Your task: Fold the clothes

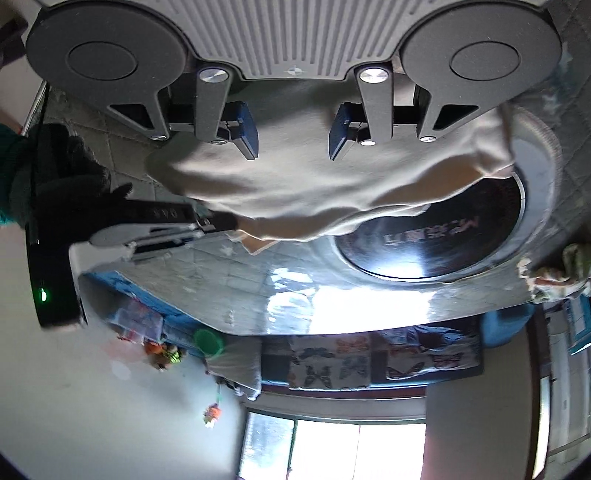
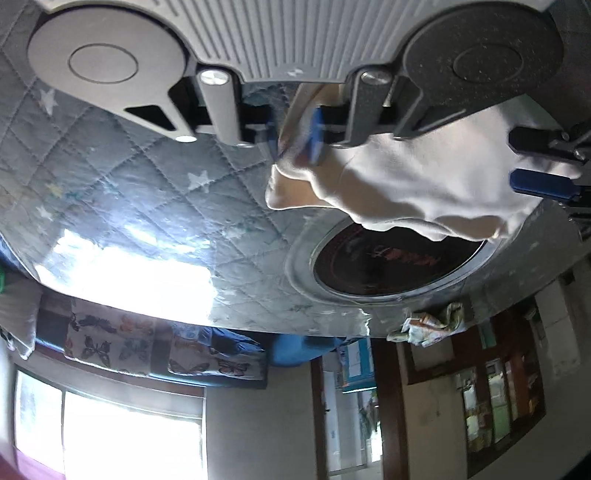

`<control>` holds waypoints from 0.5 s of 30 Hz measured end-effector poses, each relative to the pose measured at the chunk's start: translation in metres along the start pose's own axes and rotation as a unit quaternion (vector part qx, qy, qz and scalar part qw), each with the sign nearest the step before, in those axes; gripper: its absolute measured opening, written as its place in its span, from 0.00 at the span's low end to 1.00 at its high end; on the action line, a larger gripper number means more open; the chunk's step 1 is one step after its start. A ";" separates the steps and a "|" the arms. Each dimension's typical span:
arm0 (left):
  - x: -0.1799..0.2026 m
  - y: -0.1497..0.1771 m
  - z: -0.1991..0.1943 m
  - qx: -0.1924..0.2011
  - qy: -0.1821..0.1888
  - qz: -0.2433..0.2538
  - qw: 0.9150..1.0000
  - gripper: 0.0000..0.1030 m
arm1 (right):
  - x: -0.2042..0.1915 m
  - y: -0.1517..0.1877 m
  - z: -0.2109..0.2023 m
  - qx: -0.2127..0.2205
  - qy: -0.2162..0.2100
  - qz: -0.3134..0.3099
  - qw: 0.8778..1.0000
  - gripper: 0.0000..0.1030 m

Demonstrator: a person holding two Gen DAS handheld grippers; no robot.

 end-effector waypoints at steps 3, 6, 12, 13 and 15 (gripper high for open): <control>0.004 0.004 0.010 -0.011 0.004 0.004 1.000 0.44 | -0.005 -0.006 -0.002 0.016 0.017 -0.025 0.999 0.04; 0.003 0.008 0.013 -0.014 0.008 -0.002 1.000 0.45 | -0.005 -0.002 0.004 0.010 0.027 -0.040 0.999 0.04; 0.002 0.008 0.011 -0.015 0.007 -0.009 1.000 0.47 | -0.006 -0.005 -0.001 0.019 0.029 -0.042 0.999 0.10; 0.002 0.008 0.010 -0.014 0.005 -0.010 1.000 0.48 | -0.008 -0.007 -0.004 0.023 0.027 -0.044 0.998 0.10; 0.001 0.007 0.007 -0.012 0.000 -0.014 1.000 0.49 | -0.017 -0.008 -0.015 0.029 0.004 -0.042 0.999 0.13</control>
Point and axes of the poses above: each gripper's, at about its wrist camera, not at the fingertips, and z roughly the way its jaws point, x to its right, y to its underside, the point moved 8 cm from there along z, roughly the way its jaws point, and after that the axes turned 10 degrees about z, right-handed, at the moved point
